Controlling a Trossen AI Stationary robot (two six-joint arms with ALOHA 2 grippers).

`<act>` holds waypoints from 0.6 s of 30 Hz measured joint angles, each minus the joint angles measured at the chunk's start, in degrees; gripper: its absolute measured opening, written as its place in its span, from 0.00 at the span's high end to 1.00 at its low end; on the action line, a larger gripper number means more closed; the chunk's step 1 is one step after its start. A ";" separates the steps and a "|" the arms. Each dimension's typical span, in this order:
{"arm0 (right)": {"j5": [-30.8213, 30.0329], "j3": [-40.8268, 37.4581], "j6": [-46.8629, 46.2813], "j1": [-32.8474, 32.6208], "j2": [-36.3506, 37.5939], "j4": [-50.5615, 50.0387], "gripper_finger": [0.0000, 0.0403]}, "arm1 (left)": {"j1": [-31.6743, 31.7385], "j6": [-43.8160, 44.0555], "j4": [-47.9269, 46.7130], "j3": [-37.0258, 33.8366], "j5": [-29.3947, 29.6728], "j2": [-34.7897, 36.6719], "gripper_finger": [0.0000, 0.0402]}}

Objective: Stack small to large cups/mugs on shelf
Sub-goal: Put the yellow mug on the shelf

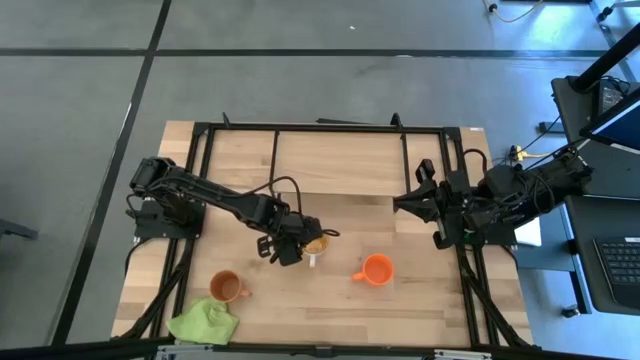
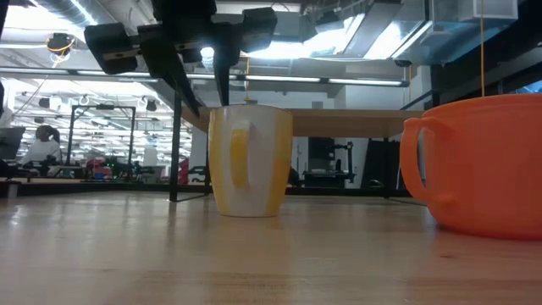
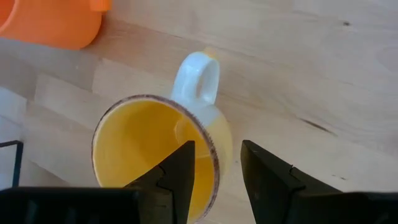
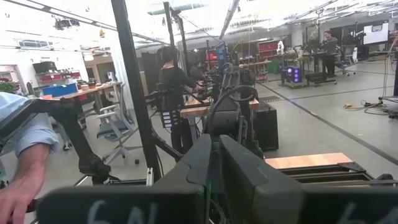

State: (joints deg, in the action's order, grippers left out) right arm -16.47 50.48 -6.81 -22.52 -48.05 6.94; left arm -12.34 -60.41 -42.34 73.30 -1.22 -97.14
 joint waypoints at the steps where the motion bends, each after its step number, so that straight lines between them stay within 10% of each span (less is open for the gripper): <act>1: 0.00 0.00 -0.01 -0.01 0.00 0.00 0.91 | 0.00 0.26 -0.05 0.00 -0.02 0.00 0.69; 18: 0.00 0.00 -0.60 -0.02 0.00 0.00 0.91 | 0.10 -0.18 0.99 -0.07 2.78 -3.78 0.88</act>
State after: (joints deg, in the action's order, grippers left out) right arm -16.47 50.48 -7.41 -22.55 -48.05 6.94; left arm -12.24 -60.59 -41.35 73.23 1.56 -100.92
